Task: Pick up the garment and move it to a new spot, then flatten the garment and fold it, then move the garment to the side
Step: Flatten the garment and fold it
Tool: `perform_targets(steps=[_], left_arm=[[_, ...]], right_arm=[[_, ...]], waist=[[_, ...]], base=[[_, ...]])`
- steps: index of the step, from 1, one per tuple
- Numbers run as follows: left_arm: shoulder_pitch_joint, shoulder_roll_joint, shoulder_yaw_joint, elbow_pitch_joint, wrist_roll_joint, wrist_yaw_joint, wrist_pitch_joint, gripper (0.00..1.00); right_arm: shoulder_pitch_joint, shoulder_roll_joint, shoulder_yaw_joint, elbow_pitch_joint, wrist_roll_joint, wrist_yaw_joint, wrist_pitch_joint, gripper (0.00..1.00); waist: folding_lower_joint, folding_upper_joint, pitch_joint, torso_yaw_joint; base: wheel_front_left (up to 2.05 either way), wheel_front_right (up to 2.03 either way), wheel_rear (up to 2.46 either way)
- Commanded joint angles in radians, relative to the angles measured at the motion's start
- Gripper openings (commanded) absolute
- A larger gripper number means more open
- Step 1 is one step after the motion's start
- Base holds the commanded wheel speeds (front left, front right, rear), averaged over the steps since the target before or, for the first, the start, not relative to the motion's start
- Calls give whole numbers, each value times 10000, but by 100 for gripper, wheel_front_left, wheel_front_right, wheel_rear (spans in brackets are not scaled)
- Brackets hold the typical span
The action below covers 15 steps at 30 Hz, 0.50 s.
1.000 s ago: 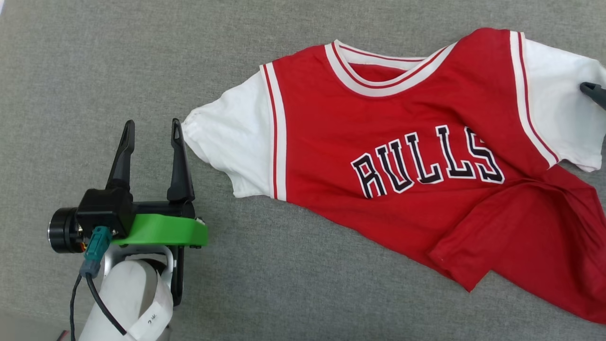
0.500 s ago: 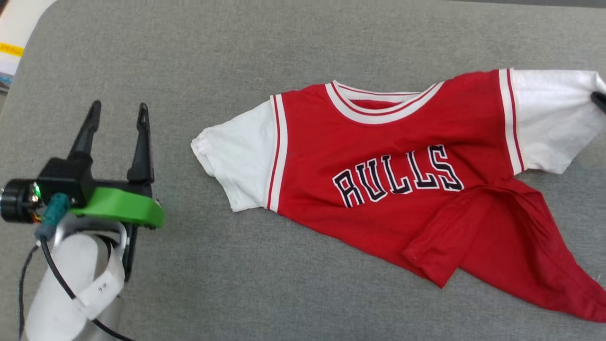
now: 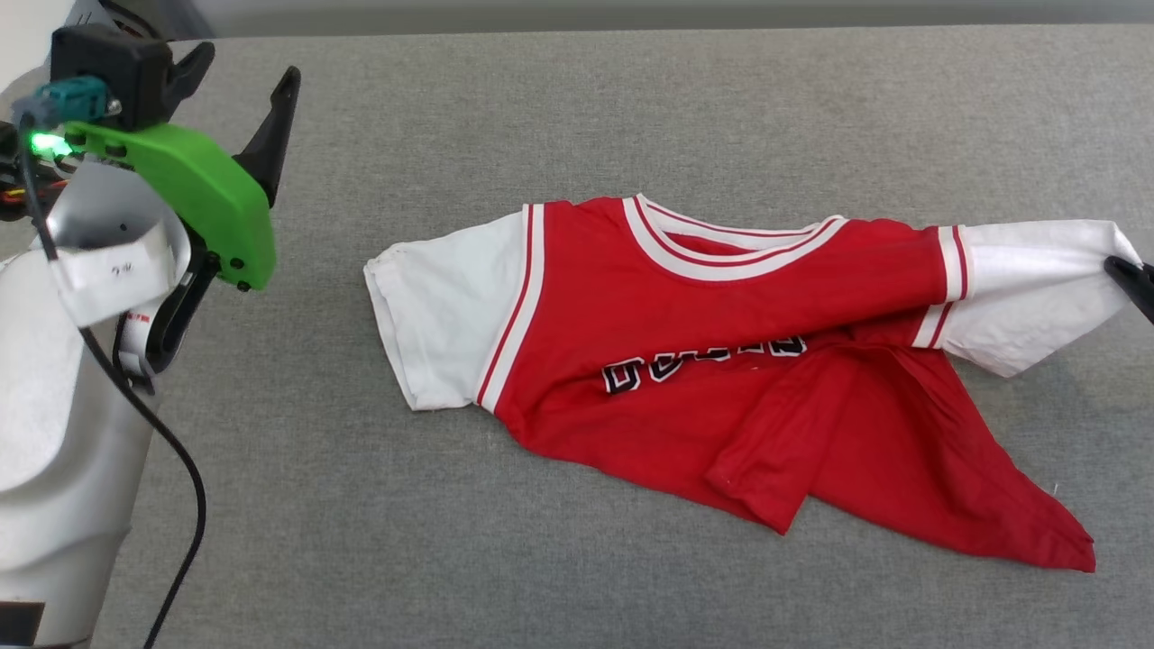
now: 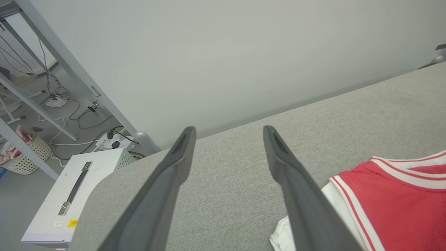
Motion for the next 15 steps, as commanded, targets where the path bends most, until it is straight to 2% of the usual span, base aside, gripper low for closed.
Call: perform_targets(steps=[1, 5, 9, 15], left_arm=[[-330, 108, -310, 133, -475, -44, 581, 100], [-966, 510, -1423, 573, -1849, -50, 2554, 100], [-1608, 769, -2271, 1173, -2861, -51, 4066, 100], [-2390, 872, -3299, 2272, -3558, -52, 5228, 100]], right_arm=[[175, 100, -114, -90, -113, -7, 86, 0], [243, 274, -372, -337, -270, -7, 254, 0], [193, 434, -576, -573, -423, -7, 463, 0], [-24, 644, -730, -885, -643, -7, 777, 0]], waist=[[0, 0, 123, -110], [0, 0, 366, -217], [0, 0, 679, -342], [0, 0, 1161, -574]], base=[[0, 0, 0], [0, 0, 0], [0, 0, 0], [0, 0, 0]])
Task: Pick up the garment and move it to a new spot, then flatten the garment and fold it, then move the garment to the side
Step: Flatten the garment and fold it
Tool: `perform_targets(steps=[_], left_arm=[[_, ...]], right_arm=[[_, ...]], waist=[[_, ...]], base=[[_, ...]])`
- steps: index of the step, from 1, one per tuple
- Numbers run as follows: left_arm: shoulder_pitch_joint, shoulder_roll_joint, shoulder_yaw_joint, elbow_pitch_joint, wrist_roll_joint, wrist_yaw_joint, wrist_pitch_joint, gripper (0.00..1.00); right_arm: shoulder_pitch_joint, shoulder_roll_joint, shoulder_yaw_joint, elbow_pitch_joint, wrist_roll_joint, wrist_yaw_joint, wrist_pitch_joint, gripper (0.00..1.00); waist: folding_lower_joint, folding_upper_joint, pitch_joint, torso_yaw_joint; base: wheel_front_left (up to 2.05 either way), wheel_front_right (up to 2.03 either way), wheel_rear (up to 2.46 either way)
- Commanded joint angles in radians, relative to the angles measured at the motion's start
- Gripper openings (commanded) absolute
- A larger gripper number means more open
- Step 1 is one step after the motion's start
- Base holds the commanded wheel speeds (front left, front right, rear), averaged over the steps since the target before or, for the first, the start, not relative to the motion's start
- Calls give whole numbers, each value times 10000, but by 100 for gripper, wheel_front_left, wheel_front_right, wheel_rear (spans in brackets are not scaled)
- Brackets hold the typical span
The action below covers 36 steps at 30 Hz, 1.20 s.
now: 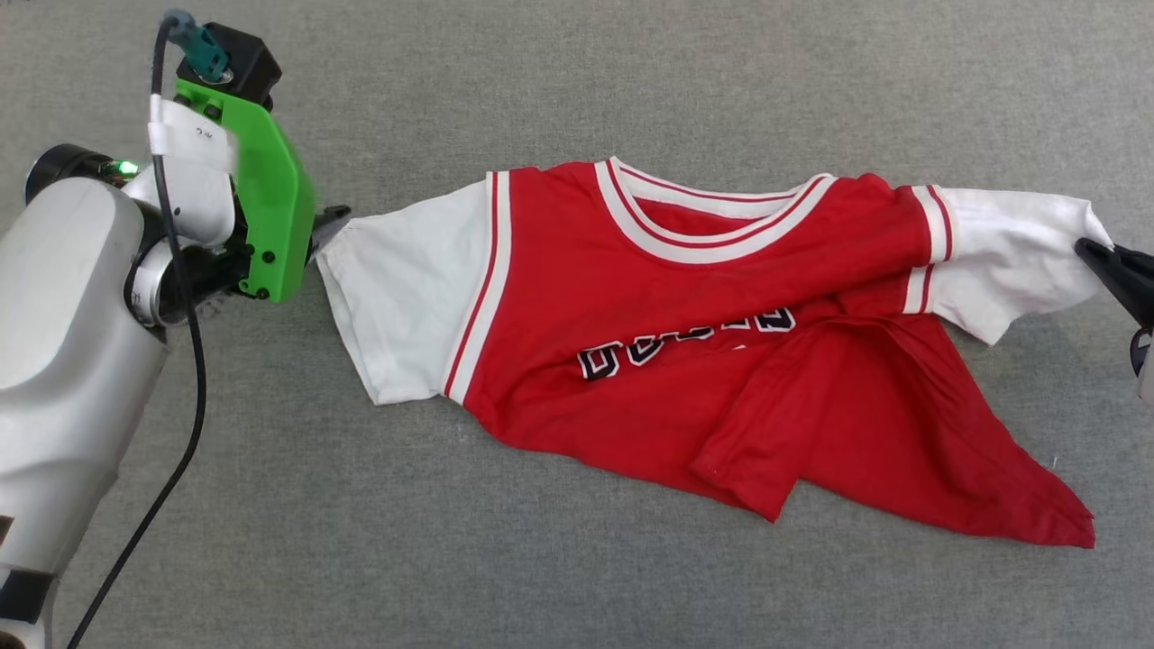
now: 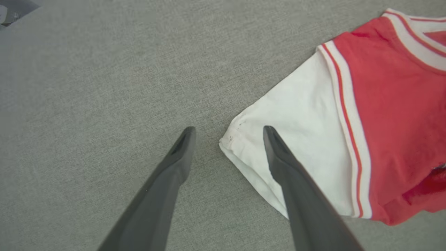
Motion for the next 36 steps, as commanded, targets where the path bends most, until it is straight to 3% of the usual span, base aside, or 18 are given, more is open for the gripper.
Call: perform_targets(steps=[1, 12, 13, 14, 15, 22, 28, 36], left_arm=[[-278, 97, -203, 237, -64, -25, 137, 100], [-445, 340, -2104, 1361, -822, -26, 791, 100], [-397, 391, -2290, 1357, -961, -26, 812, 51], [-380, 435, -2408, 1344, -1061, -26, 769, 16], [-367, 485, -2551, 1319, -1176, -26, 683, 0], [-480, 927, -3052, 935, -1054, -26, -1116, 0], [-423, 1300, -2777, 326, -572, 6, -3610, 0], [-82, 1837, -2189, -1321, -25, 721, -5546, 0]], right_arm=[[-159, 93, -46, -92, -107, -7, 67, 0], [-509, 511, 105, -230, -344, -7, 221, 0], [-528, 529, 116, -218, -346, -7, 214, 0], [-539, 537, 120, -202, -348, -7, 204, 0], [-548, 543, 120, -176, -349, -7, 187, 0], [-621, 659, 86, 53, -454, -7, -278, 0], [-515, 763, -227, 286, -668, -7, -1298, 0], [-93, 661, -922, -140, -651, -7, -1999, 0]], waist=[[0, -1, 293, -207], [0, -1, 723, -505], [0, -1, 738, -509], [0, -1, 744, -504], [0, -1, 742, -492], [0, -1, 228, -342], [0, -1, -690, -97], [0, -1, -1798, 208]], base=[[0, 0, 0], [0, 0, 0], [0, 0, 0], [0, 0, 0], [0, 0, 0], [0, 0, 0], [0, 0, 0], [0, 0, 0]])
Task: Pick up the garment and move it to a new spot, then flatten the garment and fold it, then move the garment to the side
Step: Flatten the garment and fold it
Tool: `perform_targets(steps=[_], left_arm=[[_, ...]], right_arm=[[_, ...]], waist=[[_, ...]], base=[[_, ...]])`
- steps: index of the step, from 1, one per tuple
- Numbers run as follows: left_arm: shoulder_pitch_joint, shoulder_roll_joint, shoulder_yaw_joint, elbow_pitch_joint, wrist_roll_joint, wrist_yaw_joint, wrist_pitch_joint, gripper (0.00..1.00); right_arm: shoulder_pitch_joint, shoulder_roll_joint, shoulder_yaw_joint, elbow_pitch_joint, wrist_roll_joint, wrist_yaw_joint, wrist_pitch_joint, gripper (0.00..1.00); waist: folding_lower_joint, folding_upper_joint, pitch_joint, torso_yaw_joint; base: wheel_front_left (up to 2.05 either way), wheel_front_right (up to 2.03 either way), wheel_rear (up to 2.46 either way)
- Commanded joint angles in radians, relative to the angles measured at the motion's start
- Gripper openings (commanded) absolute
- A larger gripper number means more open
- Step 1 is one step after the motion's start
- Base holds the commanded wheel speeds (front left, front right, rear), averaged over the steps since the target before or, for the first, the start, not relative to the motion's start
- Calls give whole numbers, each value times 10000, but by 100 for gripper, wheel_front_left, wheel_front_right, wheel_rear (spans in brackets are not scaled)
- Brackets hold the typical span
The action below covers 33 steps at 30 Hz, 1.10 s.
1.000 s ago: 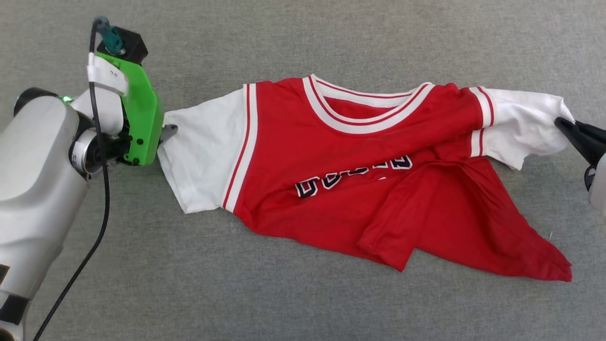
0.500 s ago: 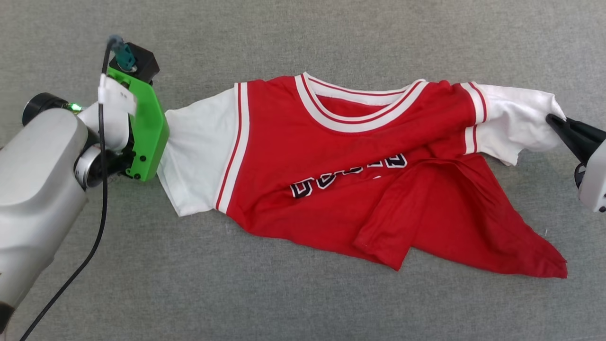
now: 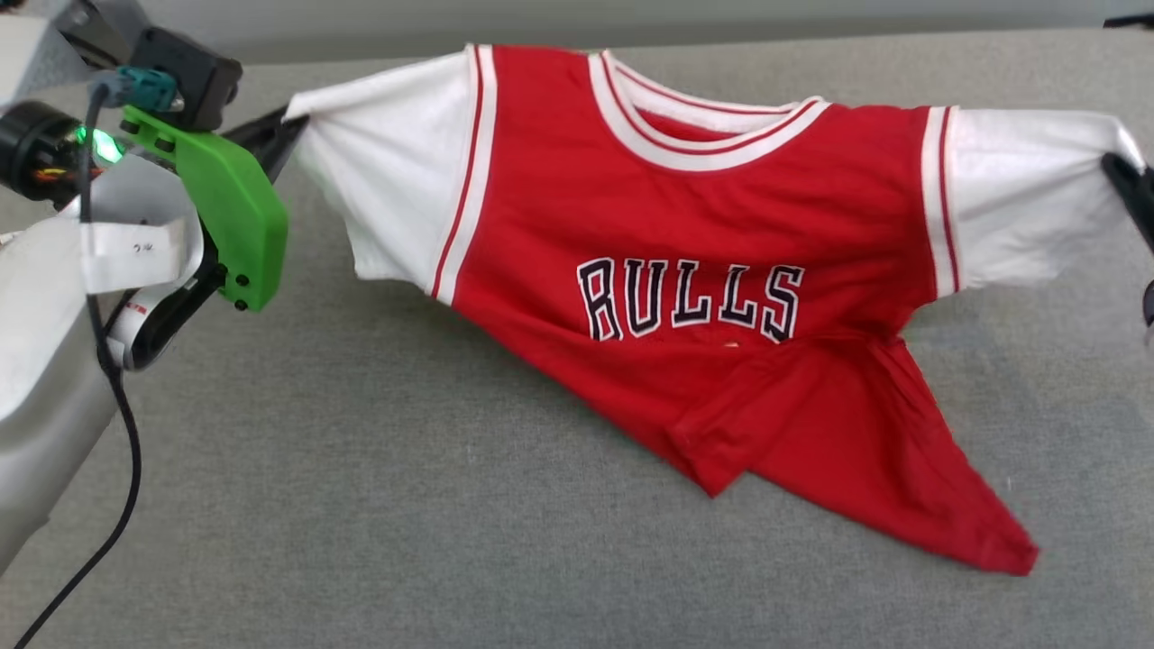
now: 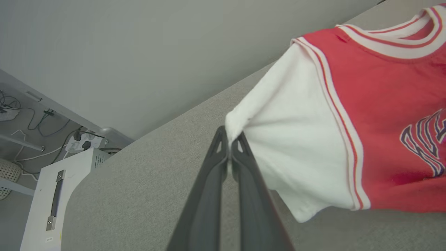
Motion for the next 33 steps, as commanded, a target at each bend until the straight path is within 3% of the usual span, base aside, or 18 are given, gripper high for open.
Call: perform_targets(steps=[1, 9, 16, 25, 33], left_arm=[[124, 151, 133, -295, 70, 189, -165, 0], [-99, 566, 640, -2074, 267, 875, -456, 0], [-796, 497, 975, -2497, 326, 1008, -499, 0], [-2684, -329, 1235, -1611, 526, 704, -577, 0], [-5328, -1428, 1376, 576, 1203, 312, -1158, 0]], right_arm=[[104, -38, -204, -127, -92, -7, -158, 0], [-359, 22, -1127, -807, -595, -7, -435, 0], [-1290, 181, -1267, -1141, -983, -7, -144, 0], [-3495, 291, -971, -580, -1369, -7, 353, 0], [-7016, 624, -76, 1391, -1987, -7, 354, 0]], waist=[[0, 0, -675, 278], [0, 0, -1330, 296], [0, 0, -1361, 271], [0, 0, -217, 230], [0, 0, 1267, 166]], base=[[0, 0, 0], [0, 0, 0], [0, 0, 0], [0, 0, 0], [0, 0, 0]])
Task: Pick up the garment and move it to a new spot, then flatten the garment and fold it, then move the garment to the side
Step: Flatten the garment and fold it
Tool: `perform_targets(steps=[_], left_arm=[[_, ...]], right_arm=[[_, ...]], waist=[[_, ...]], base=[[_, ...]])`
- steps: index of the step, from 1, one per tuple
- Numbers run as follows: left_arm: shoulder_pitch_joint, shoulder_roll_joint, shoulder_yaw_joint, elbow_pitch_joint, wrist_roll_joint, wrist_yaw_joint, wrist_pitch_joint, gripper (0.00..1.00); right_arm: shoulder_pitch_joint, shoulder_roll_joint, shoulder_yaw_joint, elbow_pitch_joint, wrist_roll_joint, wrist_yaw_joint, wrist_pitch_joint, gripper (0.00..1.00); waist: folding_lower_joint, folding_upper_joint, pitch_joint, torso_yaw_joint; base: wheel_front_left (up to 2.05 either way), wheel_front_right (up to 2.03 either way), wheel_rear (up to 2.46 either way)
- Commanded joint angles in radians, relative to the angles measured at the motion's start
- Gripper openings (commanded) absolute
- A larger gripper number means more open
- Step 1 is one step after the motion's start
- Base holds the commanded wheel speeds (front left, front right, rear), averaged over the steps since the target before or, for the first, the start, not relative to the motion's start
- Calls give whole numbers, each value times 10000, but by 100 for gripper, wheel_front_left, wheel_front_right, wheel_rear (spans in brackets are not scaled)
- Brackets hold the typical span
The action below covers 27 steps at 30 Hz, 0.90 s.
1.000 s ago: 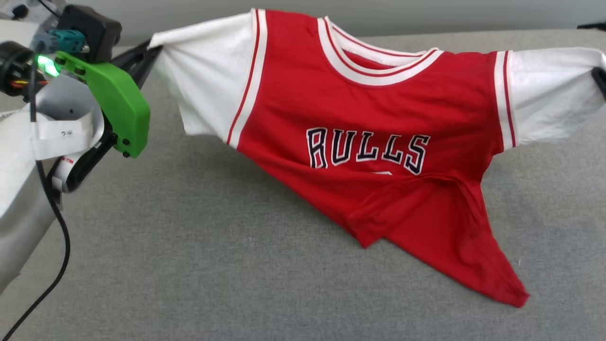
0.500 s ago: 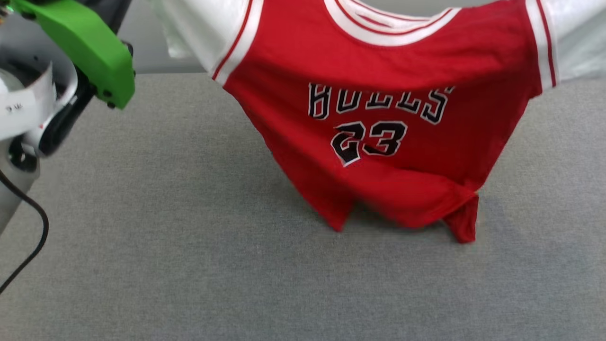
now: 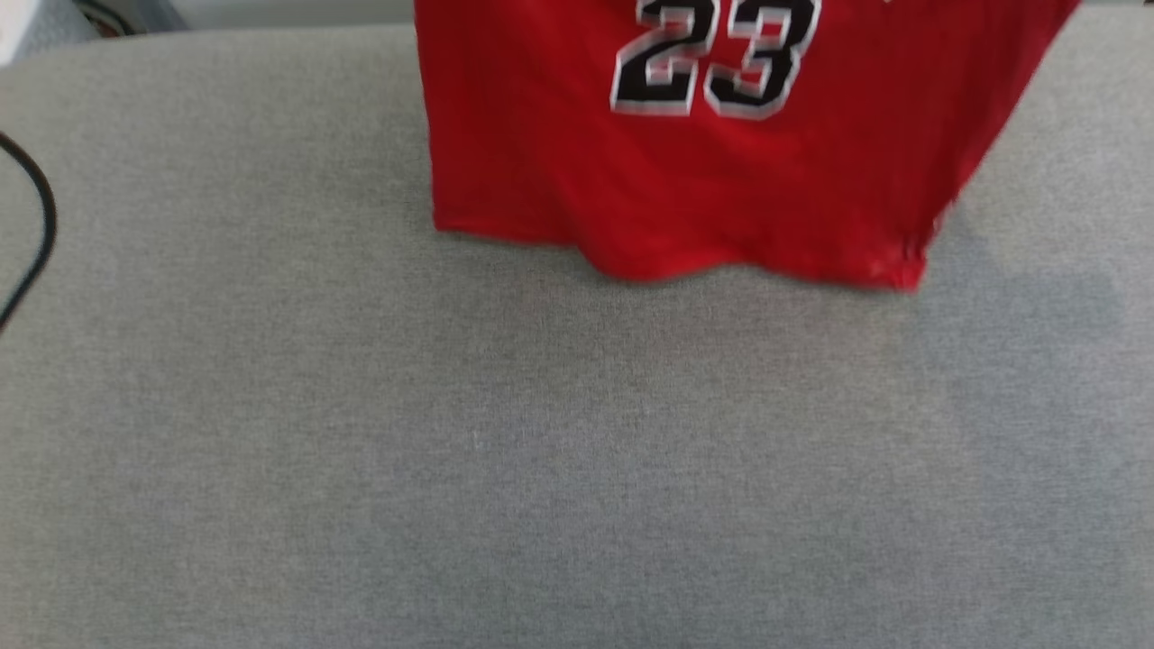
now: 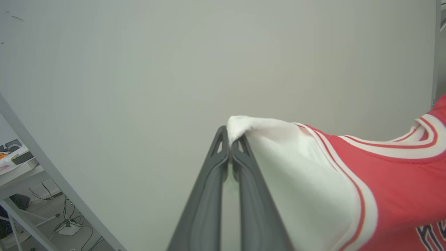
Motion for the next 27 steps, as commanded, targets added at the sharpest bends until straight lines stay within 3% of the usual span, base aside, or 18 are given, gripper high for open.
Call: perform_targets(steps=[1, 9, 15, 21, 27], left_arm=[[-610, -196, 85, 351, 185, -82, -282, 0], [-2972, -896, 103, 2509, 829, -478, -1283, 0], [-3993, -1133, 59, 3805, 977, -711, -1880, 0], [-3889, -1341, -149, 4723, 801, -899, -2425, 0], [-2894, -1322, -382, 5230, 456, -987, -3094, 0]], right_arm=[[-674, 87, 164, 351, -164, -7, -46, 0], [-3931, 542, 918, 2482, -621, -7, -712, 0], [-5528, 886, 1588, 3894, -767, -7, -1357, 0], [-5826, 1184, 2419, 4976, -417, -7, -1963, 0], [-5018, 1329, 3256, 5437, 353, -7, -2711, 0]], waist=[[0, 0, 940, -39], [0, 0, 1654, 54], [0, 0, 2025, 64], [0, 0, 2324, 53], [0, 0, 2249, -36]], base=[[0, 0, 0], [0, 0, 0], [0, 0, 0], [0, 0, 0], [0, 0, 0]])
